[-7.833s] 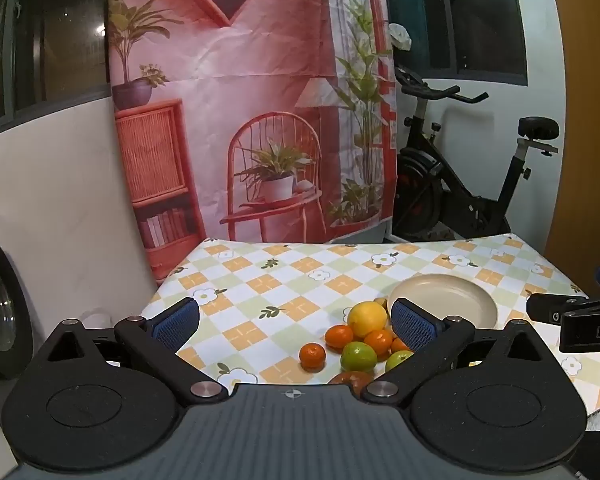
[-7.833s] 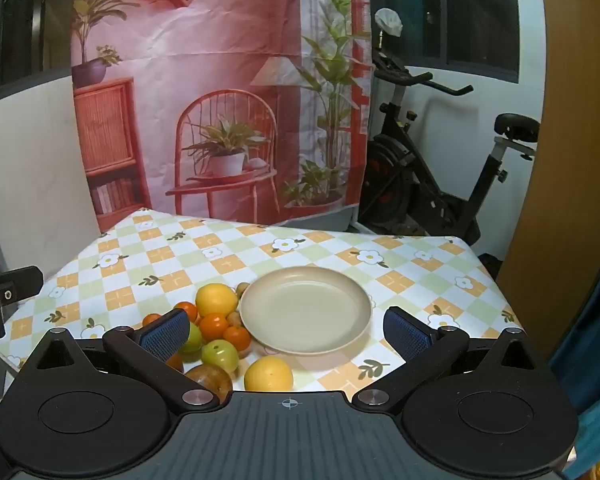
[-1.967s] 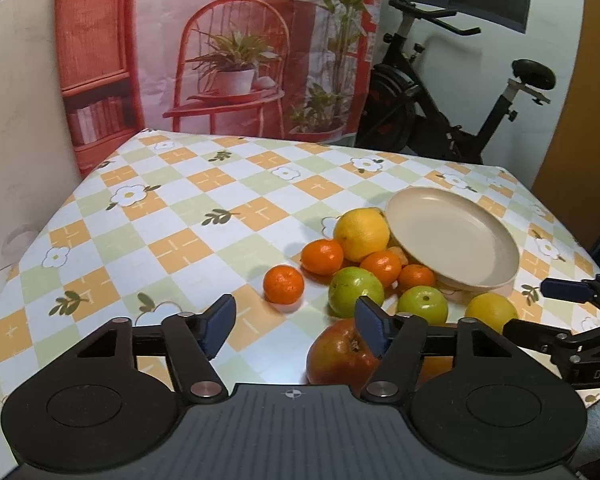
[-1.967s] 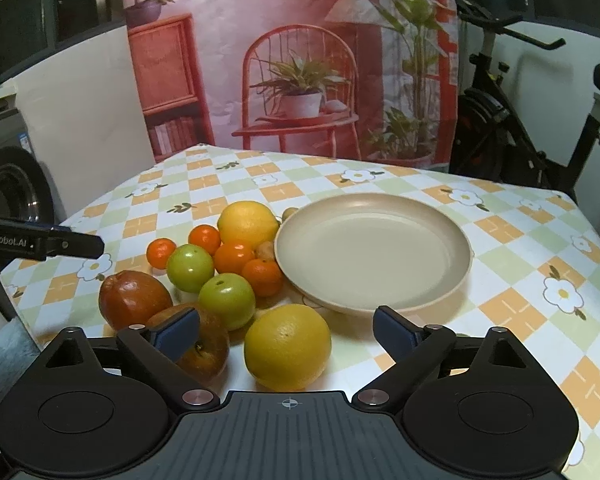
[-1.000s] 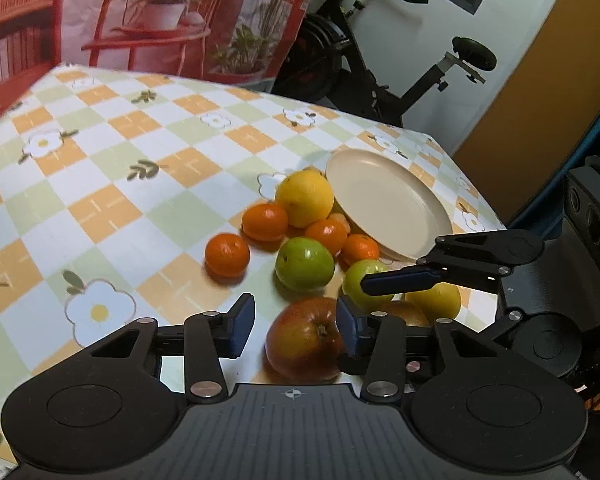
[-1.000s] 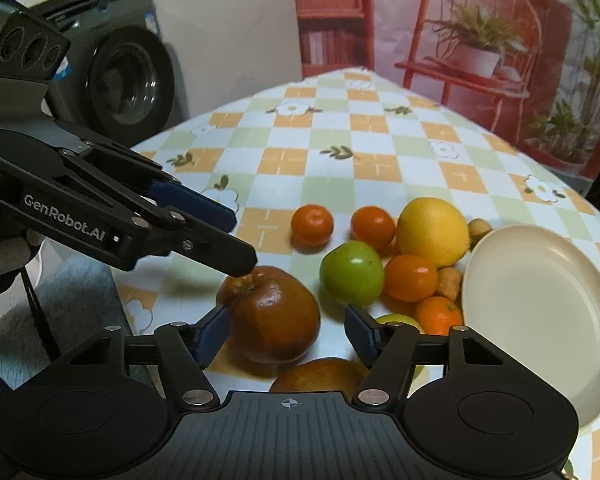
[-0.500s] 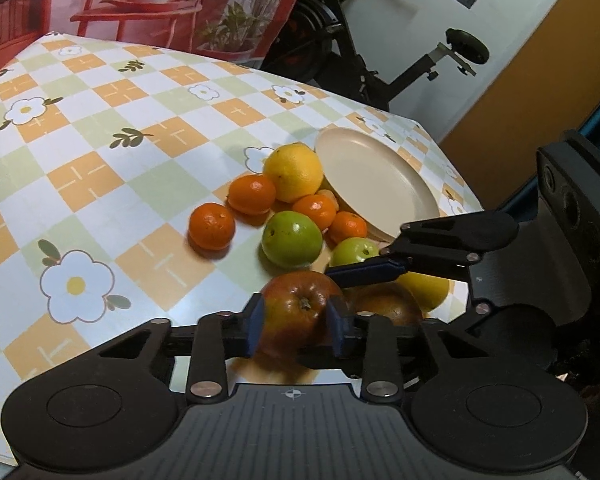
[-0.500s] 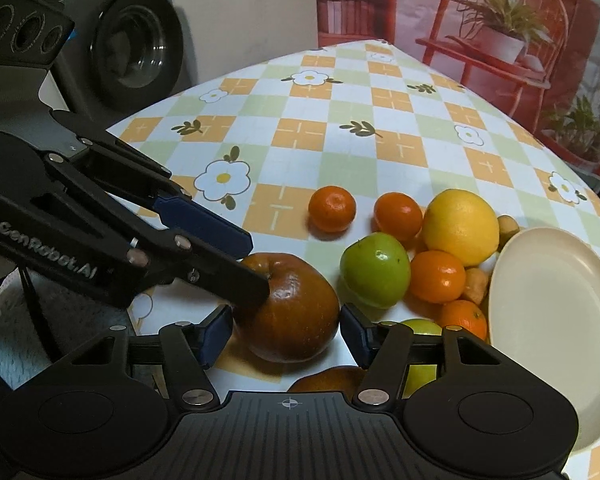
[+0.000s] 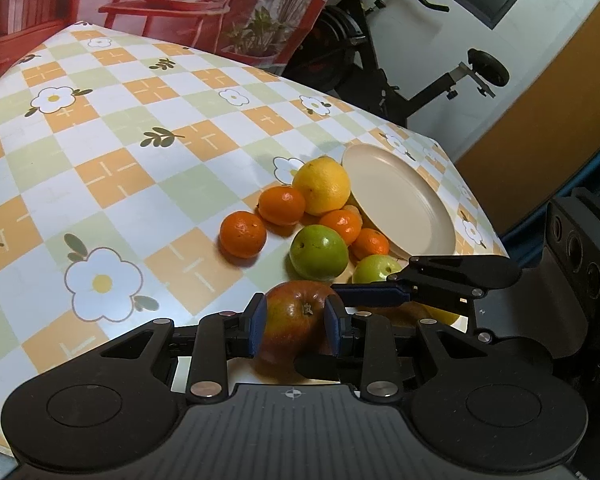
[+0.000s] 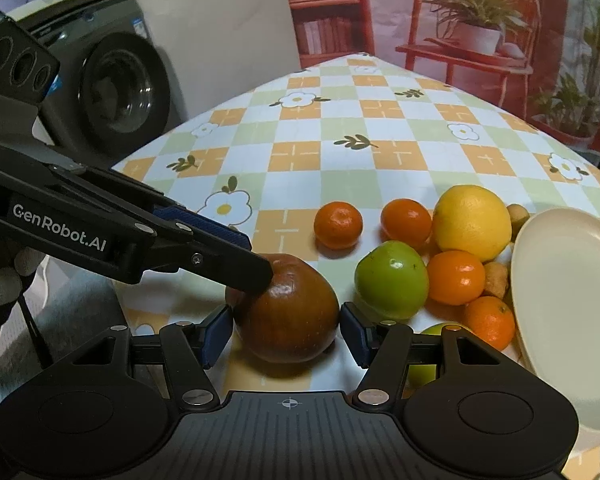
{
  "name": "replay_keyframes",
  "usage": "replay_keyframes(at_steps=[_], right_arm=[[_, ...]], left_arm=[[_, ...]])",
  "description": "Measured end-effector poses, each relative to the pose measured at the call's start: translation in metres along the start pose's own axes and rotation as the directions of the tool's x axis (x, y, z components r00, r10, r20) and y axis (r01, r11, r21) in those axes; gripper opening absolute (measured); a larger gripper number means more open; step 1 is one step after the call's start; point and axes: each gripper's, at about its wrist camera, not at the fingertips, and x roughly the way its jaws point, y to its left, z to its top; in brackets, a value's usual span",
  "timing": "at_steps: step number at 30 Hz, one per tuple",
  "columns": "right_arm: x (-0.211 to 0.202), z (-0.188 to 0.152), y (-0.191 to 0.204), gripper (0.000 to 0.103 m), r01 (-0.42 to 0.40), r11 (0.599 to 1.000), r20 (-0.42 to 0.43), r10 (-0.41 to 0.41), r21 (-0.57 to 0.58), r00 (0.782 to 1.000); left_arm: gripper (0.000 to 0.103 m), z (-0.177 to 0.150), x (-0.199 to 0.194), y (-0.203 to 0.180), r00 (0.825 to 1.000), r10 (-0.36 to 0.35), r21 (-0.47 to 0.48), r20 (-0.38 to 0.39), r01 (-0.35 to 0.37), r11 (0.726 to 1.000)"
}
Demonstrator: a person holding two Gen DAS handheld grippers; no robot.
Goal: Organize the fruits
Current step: 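Close the left gripper around the red apple, then lift the red apple with the left gripper and carry it over the plate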
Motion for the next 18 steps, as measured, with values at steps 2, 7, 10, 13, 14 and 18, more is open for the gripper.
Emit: replay_keyframes(at_steps=[2,7,10,13,14,18], right_arm=[[0.0,-0.002,0.0,0.055,0.004,1.0,0.005,-0.004,0.015,1.0],[0.002,-0.003,0.003,0.056,0.02,1.0,-0.009,-0.02,0.011,1.0],[0.004,-0.003,0.005,0.057,0.019,1.0,-0.016,-0.019,0.008,1.0],[0.006,-0.003,0.006,0.057,0.019,1.0,-0.02,-0.019,0.003,1.0],[0.006,-0.003,0.006,0.057,0.019,1.0,-0.02,-0.019,0.004,1.0],[0.006,-0.003,0.006,0.057,0.017,1.0,-0.021,-0.017,0.005,1.0]], left_arm=[[0.034,0.0,0.0,-0.001,1.0,0.004,0.005,0.001,-0.004,1.0],[0.035,0.0,0.002,0.004,1.0,-0.004,-0.023,-0.004,0.004,1.0],[0.038,-0.001,0.002,0.008,1.0,-0.02,-0.047,-0.009,0.019,0.999],[0.043,-0.001,0.003,0.01,0.999,-0.035,-0.067,-0.013,0.034,0.997],[0.046,0.0,0.002,0.011,0.999,-0.04,-0.07,-0.01,0.039,0.997],[0.051,0.0,0.006,0.01,0.999,-0.04,-0.067,-0.018,0.038,0.997]])
